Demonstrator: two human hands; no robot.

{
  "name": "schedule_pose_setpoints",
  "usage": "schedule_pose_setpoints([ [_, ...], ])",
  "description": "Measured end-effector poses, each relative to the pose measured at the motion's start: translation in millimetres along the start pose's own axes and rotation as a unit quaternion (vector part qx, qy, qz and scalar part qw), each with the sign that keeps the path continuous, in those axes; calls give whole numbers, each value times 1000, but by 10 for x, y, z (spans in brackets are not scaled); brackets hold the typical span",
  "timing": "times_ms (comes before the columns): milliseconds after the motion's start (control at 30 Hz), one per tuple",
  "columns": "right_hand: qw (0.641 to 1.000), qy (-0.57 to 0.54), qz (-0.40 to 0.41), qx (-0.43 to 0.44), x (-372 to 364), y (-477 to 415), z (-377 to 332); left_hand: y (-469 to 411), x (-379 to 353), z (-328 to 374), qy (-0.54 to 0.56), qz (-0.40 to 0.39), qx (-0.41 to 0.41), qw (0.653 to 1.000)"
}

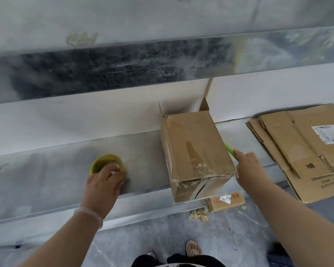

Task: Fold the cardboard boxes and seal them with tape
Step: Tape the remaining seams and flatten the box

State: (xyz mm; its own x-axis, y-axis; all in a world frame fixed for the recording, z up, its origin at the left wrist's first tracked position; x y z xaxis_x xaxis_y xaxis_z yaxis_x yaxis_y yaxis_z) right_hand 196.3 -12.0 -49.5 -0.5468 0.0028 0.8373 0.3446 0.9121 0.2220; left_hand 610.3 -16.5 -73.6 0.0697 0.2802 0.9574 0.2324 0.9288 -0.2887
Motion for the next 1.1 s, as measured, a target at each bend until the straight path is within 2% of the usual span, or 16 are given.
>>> schedule_pose_setpoints([
  [100, 994, 101, -23, 39, -33, -79, 52, 23, 130, 199, 32, -11, 32, 999],
  [167, 990, 123, -7, 66, 2, -66, 19, 29, 370, 480, 126, 3, 66, 990],
  [200, 996, 65, 0, 68, 52, -16, -33, 37, 511, 646, 185, 12, 80, 979],
  [233, 997, -46, 13, 64, 112, 76, -90, 52, 647, 818, 243, 20, 84, 966],
  [267, 980, -183, 32, 75, 177, 213, -146, 69, 786, 983, 292, 31, 78, 953],
  [333, 894, -419, 60, 146, 298, 611, -306, 78, 1000, 1272, 351, 57, 46, 933],
  [400, 833, -502, 28, 232, 355, 966, -479, 31, 1085, 1530, 363, 67, 6, 929],
  [433, 822, -508, -8, 258, 331, 1057, -549, -8, 1081, 1643, 358, 70, -3, 931],
  [500, 837, -473, -37, 275, 229, 1087, -672, -86, 1014, 1823, 345, 89, 21, 934],
  [533, 847, -454, -20, 277, 185, 1059, -729, -118, 973, 1875, 343, 102, 43, 933],
  [600, 846, -459, 21, 271, 131, 979, -789, -157, 903, 1911, 348, 114, 72, 928],
  [700, 830, -495, 3, 256, 96, 883, -777, -164, 846, 1888, 360, 111, 80, 923],
  [867, 839, -476, 3, 265, 97, 886, -735, -103, 791, 2084, 447, 108, 152, 875],
  [1100, 787, -573, -12, 228, 108, 918, -709, -132, 838, 2111, 478, 123, 214, 843],
])
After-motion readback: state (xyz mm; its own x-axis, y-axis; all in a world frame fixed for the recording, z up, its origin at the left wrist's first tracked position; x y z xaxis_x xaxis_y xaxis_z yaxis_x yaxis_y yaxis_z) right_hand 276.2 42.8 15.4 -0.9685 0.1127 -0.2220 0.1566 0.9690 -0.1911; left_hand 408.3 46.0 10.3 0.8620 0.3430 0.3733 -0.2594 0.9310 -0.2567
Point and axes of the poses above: each hand's wrist, its own y-axis away from the middle knuckle, its own x-axis out of the back of the hand, z = x × y, the point moved 1 cm from there along -y, towards the middle knuckle, and after that the axes turned 14 degrees about -y, right-handed, at the moved point
